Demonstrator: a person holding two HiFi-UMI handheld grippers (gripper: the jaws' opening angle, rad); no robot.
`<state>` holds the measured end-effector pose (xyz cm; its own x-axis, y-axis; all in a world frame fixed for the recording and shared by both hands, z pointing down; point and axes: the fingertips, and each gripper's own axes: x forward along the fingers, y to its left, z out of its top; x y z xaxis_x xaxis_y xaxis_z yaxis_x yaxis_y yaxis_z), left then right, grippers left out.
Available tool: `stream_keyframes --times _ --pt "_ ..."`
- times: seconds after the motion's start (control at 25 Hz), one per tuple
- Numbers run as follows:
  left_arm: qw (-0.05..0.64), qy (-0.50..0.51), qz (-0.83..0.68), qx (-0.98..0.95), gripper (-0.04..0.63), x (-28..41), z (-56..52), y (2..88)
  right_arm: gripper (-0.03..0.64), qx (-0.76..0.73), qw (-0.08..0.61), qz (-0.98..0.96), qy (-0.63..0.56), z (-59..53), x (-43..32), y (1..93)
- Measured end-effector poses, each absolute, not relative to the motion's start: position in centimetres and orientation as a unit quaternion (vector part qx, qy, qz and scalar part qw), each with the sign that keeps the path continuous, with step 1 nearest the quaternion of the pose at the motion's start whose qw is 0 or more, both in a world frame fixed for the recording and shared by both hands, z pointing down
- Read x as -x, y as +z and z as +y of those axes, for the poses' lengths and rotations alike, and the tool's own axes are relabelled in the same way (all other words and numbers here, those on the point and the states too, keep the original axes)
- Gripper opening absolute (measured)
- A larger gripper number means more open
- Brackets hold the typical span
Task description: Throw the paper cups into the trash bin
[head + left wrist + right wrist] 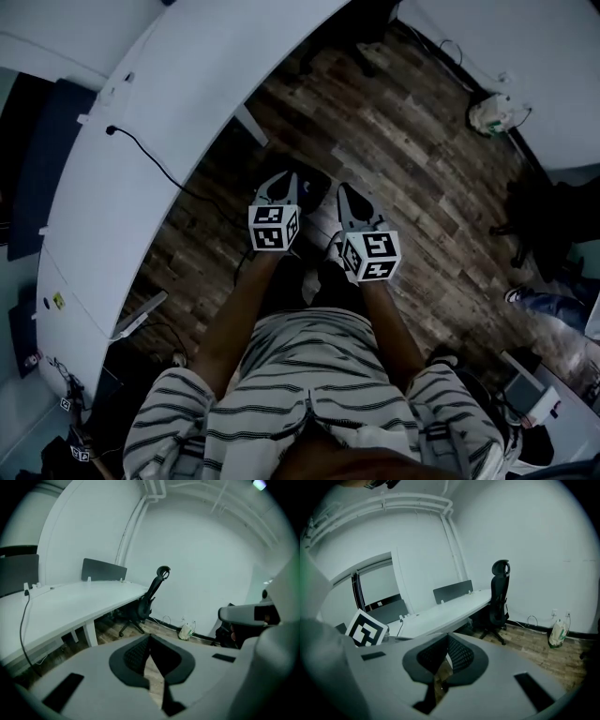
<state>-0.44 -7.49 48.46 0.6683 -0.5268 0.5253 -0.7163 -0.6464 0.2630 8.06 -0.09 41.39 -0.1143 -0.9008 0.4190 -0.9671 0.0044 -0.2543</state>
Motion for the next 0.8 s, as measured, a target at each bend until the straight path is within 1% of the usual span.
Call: stream_keyframes --times 0.6,0.8 --pt "0.159 0.134 -0.35 -0.913 0.025 1.0 -6.0 36.9 0.015 -0.65 0.045 -0.735 0.187 -1.1 -7.0 34.6" --pt "0.147 0.112 -0.354 -0.917 0.025 1.4 -5.6 34.2 0.015 -0.646 0.034 -0.746 0.159 -1.7 -6.5 32.2"
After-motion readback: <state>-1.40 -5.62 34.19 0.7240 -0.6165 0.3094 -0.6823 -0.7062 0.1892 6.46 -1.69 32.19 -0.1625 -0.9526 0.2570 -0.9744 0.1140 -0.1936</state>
